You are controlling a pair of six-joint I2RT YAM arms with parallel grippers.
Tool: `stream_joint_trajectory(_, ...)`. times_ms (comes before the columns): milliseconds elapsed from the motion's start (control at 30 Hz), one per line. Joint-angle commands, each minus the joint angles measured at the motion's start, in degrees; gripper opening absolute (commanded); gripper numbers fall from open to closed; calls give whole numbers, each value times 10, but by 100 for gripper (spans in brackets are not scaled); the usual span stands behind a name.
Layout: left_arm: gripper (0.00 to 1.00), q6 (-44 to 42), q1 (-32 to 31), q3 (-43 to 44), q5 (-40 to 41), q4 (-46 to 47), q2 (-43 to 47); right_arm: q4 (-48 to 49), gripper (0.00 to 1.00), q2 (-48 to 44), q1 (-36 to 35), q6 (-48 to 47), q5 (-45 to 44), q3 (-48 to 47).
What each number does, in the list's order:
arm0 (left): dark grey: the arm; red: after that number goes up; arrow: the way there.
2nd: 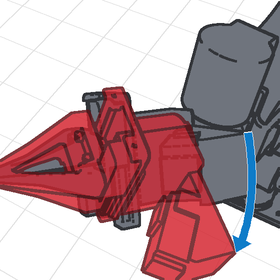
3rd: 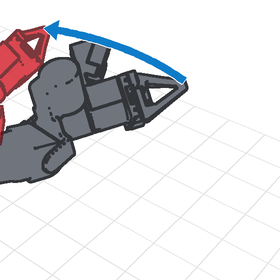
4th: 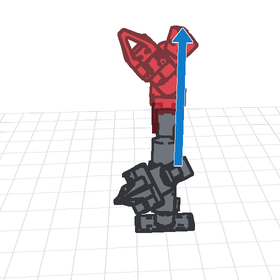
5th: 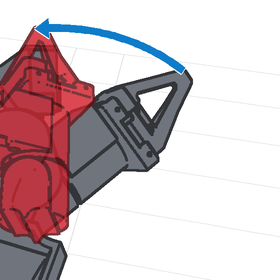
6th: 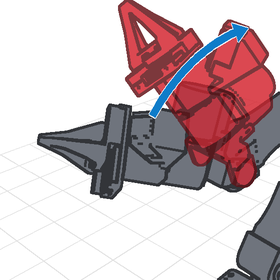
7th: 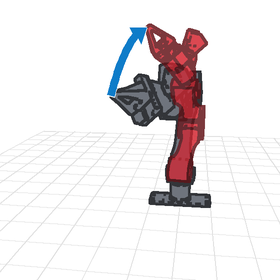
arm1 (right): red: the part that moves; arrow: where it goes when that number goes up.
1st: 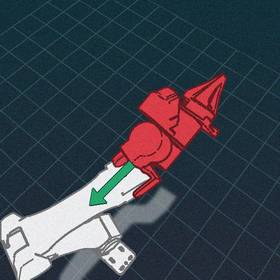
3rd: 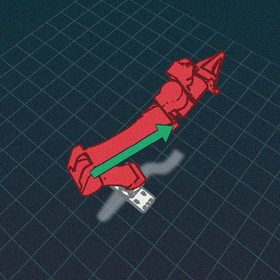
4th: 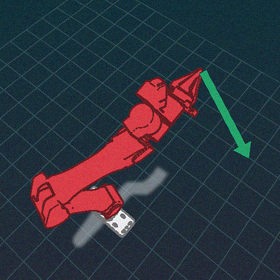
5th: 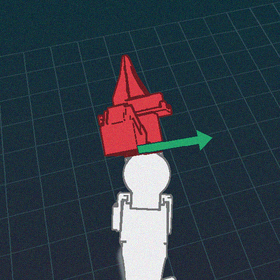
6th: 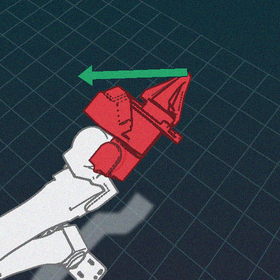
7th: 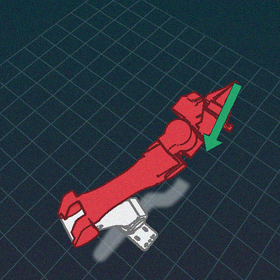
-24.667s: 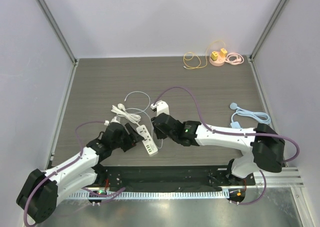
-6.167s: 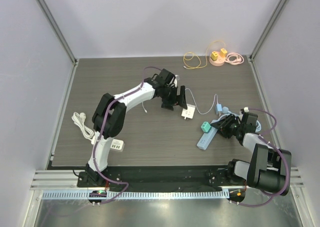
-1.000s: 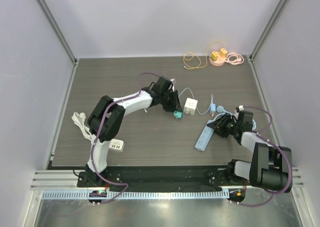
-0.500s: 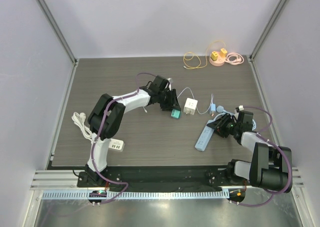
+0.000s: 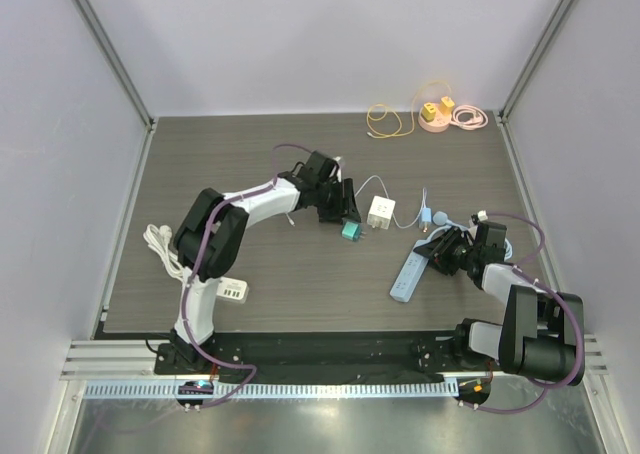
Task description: Pull the plug off the socket
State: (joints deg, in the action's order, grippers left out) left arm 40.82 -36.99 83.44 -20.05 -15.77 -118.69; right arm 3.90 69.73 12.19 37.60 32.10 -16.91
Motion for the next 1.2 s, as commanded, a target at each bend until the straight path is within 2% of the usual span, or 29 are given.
stream_joint_trajectory(0,58,-35,3,0,33,-27,68,-19,1,8,2,-31,-61,-2)
stream_joint_trajectory(200,59,-50,3,-42,52,-40,147,-21,1,8,2,-30,-64,-3)
stream_joint_trajectory(333,58,-40,-3,-115,54,-15,200,-24,1,1,2,-30,-70,-2)
stream_joint_trajectory(400,58,-42,-34,-143,105,-1,238,-27,1,1,2,-27,-71,-1)
stream_joint_trajectory(500,58,-27,-90,-203,122,60,267,-31,4,-15,2,-19,-79,3)
stream_joint_trajectory(600,57,9,-143,-256,102,144,268,-35,18,-28,2,-11,-86,4)
stream_joint_trajectory(633,57,15,-153,-266,98,154,264,-54,28,-29,2,-4,-87,2)
stream_joint_trajectory(700,57,20,-175,-285,88,192,260,-73,39,-37,2,7,-86,1)
stream_joint_trajectory(733,57,19,-179,-290,75,198,257,-81,50,-50,2,19,-87,2)
stream_joint_trajectory(867,57,19,-183,-327,44,240,274,-146,73,-118,2,36,-125,-5)
stream_joint_trajectory(900,57,21,-182,-333,38,246,280,-197,80,-141,2,33,-141,-11)
stream_joint_trajectory(933,57,22,-182,-346,33,250,287,-222,92,-160,2,30,-156,-28)
stream_joint_trajectory(1000,57,27,-182,-358,17,263,308,-287,97,-218,2,22,-185,-42)
stream_joint_trajectory(1067,57,35,-182,-376,2,275,332,-309,100,-253,-2,31,-187,-55)
stream_joint_trajectory(1167,57,40,-183,-398,-11,281,370,-337,100,-243,-39,38,-224,-77)
